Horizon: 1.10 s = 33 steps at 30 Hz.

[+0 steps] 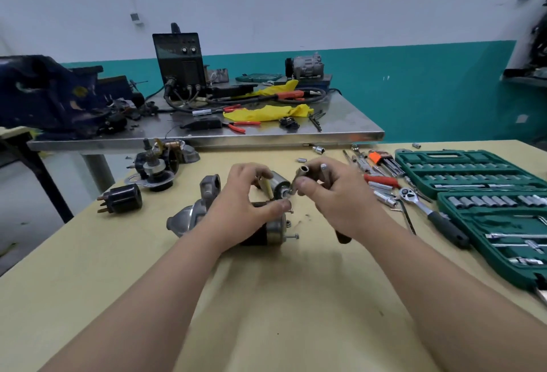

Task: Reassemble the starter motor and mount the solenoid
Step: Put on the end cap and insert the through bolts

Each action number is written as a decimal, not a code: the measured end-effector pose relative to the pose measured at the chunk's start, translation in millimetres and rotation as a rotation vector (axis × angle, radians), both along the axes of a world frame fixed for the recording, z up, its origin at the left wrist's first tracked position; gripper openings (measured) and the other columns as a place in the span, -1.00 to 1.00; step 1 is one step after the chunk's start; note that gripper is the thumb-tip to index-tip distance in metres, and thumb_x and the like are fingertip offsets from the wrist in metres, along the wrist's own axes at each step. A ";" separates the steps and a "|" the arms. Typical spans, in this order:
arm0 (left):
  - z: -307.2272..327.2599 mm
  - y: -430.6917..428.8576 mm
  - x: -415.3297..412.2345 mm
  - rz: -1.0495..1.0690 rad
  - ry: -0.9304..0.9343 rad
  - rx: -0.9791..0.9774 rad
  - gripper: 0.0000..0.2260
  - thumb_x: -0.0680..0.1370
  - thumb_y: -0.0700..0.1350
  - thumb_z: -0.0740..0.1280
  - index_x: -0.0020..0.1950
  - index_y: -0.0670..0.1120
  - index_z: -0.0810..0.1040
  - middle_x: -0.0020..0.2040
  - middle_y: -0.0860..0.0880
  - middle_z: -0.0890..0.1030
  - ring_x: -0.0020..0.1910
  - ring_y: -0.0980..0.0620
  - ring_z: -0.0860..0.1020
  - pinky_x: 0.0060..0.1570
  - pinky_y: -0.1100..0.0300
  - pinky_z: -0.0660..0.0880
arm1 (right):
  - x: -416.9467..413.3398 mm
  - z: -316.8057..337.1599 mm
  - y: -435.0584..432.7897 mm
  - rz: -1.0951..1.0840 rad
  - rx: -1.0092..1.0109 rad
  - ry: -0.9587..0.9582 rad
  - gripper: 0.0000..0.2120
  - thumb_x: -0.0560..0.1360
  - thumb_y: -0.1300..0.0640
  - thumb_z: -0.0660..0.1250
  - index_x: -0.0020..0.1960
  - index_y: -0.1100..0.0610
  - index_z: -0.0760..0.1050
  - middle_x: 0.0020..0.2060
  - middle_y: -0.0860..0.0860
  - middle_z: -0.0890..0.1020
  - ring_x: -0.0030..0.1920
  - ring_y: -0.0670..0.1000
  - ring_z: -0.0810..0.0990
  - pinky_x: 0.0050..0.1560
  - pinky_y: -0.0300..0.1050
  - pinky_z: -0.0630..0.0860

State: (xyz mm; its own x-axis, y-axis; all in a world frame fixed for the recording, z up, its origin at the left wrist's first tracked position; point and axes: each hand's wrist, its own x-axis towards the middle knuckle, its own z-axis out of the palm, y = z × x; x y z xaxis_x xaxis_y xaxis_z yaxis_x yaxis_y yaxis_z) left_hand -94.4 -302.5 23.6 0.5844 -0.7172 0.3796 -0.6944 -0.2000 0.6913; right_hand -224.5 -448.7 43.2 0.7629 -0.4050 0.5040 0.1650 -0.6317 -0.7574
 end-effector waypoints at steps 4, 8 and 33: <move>-14.1 -2.1 2.6 -0.023 -0.105 -0.073 -0.87 0.40 0.32 0.39 -0.15 0.39 0.48 0.15 0.30 0.28 0.20 0.21 0.39 0.14 0.23 0.41 | 16.0 -6.7 17.8 0.078 0.081 0.012 -0.88 0.47 0.17 0.42 -0.17 -0.04 0.58 -0.36 -0.17 0.59 -0.35 -0.25 0.49 -0.33 -0.43 0.39; -16.8 -0.8 1.5 -0.014 -0.124 -0.090 -0.83 0.48 0.32 0.26 -0.08 0.30 0.55 0.12 0.29 0.27 0.14 0.22 0.43 0.03 -0.03 0.56 | 21.8 -13.3 20.2 0.121 0.083 0.030 -0.83 0.52 0.14 0.36 -0.16 -0.13 0.53 -0.32 -0.23 0.60 -0.29 -0.24 0.52 -0.29 -0.43 0.40; -10.4 -4.8 -11.5 0.148 0.147 -0.148 -0.79 0.47 0.23 0.31 -0.18 0.11 0.44 -0.30 0.25 0.55 -0.33 0.26 0.47 -0.29 0.25 0.38 | 11.2 -16.9 21.4 -0.044 -0.412 0.357 -0.79 0.62 -0.04 0.11 0.16 -0.01 0.43 -0.24 -0.03 0.52 -0.23 0.05 0.45 -0.30 -0.07 0.30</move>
State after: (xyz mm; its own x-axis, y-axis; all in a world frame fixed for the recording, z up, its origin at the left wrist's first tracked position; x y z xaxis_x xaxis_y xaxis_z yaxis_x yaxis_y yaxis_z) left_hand -105.8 -307.3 13.2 0.7358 -0.5622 0.3776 -0.5550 -0.1810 0.8119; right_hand -213.2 -427.3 26.3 0.9025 -0.2637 0.3406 -0.0900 -0.8887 -0.4495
